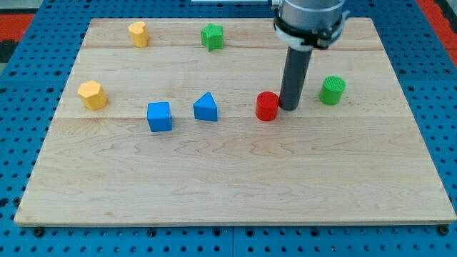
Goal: Move the blue cube to the bottom left of the board
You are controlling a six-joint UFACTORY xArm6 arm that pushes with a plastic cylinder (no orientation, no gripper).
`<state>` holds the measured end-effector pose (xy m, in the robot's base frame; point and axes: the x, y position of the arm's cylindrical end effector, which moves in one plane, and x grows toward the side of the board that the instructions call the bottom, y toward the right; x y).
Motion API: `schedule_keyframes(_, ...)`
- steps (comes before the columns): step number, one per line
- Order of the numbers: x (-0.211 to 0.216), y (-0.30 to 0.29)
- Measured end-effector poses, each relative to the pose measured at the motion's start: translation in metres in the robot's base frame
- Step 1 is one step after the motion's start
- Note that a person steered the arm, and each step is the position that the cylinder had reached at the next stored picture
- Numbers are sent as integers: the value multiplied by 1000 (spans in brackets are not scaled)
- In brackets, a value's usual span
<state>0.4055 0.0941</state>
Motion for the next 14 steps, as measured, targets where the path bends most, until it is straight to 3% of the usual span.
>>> schedule_keyframes(1,-16,-30)
schedule_keyframes(2,-1,-122)
schedule_keyframes(4,66,-224)
schedule_keyframes(6,25,-224)
schedule_keyframes(7,45,-270)
schedule_keyframes(8,96,-298)
schedule_keyframes(9,126,-305)
schedule_keyframes(14,145,-278)
